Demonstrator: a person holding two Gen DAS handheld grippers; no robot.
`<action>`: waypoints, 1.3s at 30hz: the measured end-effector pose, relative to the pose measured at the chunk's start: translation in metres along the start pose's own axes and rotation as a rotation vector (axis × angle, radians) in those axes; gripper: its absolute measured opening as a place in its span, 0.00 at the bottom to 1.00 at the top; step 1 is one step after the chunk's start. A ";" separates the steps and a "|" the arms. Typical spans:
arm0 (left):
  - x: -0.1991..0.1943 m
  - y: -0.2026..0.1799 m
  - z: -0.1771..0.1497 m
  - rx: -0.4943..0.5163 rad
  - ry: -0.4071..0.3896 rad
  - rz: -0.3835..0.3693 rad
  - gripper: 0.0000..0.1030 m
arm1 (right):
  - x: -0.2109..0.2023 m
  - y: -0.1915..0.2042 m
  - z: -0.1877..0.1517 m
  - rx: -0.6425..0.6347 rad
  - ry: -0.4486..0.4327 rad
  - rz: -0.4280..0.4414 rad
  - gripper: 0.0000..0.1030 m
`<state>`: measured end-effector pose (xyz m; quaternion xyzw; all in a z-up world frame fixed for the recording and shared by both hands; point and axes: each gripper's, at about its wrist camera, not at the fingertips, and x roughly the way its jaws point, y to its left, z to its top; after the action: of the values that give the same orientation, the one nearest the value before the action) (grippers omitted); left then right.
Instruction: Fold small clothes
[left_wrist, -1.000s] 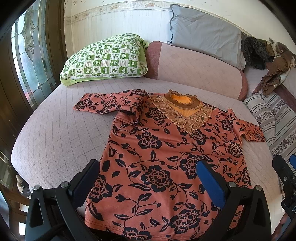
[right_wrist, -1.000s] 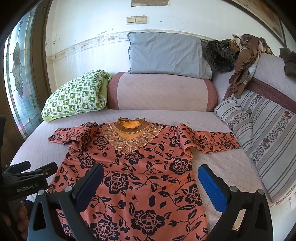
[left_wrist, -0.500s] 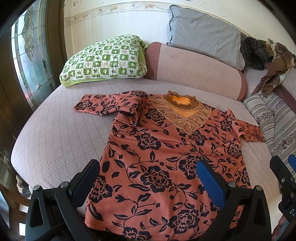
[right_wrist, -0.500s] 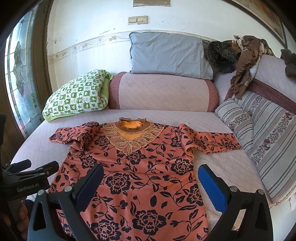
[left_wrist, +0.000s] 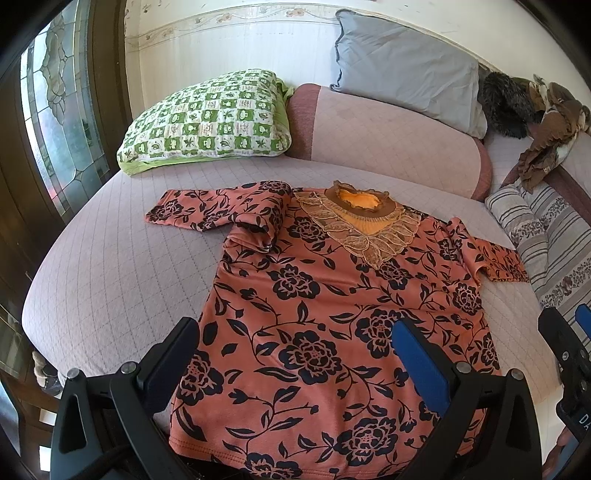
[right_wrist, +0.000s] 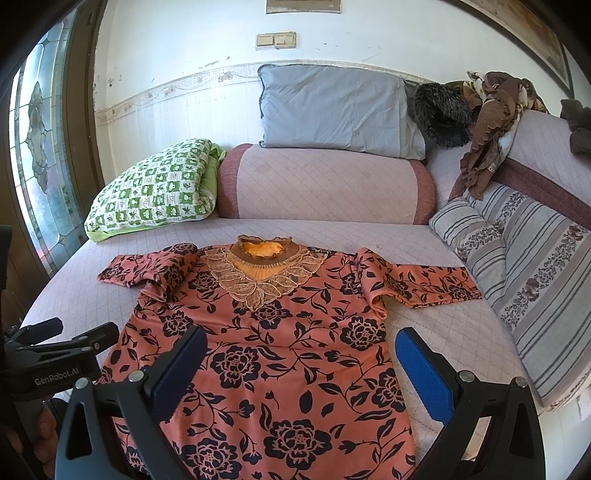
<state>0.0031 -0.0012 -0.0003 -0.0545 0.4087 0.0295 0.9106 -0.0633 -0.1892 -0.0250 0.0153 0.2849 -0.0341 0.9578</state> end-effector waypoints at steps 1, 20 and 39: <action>0.000 0.000 0.000 0.000 0.000 0.000 1.00 | 0.000 0.000 0.001 0.000 -0.001 0.001 1.00; 0.064 0.027 -0.021 -0.010 0.129 0.068 1.00 | 0.069 -0.163 -0.031 0.431 0.152 0.066 1.00; 0.146 0.017 -0.013 0.024 0.196 0.075 1.00 | 0.302 -0.425 -0.019 1.022 0.260 -0.131 0.80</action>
<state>0.0891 0.0157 -0.1195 -0.0308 0.4979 0.0532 0.8650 0.1474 -0.6291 -0.2106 0.4666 0.3487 -0.2263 0.7807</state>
